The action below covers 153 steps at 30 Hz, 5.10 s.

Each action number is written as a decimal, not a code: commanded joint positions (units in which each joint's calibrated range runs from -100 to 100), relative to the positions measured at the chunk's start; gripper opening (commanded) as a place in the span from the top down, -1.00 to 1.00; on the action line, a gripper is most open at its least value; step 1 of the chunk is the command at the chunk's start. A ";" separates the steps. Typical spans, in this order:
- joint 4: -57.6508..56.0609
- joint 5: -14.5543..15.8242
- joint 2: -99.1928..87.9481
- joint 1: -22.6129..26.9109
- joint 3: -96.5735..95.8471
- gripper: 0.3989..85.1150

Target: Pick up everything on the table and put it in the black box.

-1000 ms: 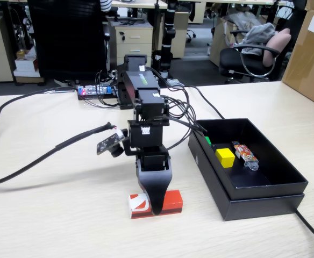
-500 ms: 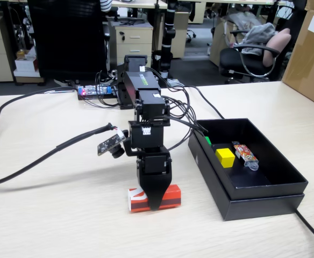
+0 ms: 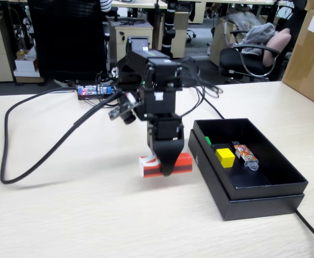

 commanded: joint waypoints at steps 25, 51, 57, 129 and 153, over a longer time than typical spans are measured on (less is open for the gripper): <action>-1.98 5.08 -9.36 15.14 -4.73 0.94; 2.34 5.18 -8.10 15.38 -15.52 0.08; 2.25 5.23 -15.79 15.09 -10.80 0.02; 81.13 -5.76 -83.26 -1.17 -127.30 -0.10; 83.11 -5.96 -82.34 -1.76 -133.10 -0.14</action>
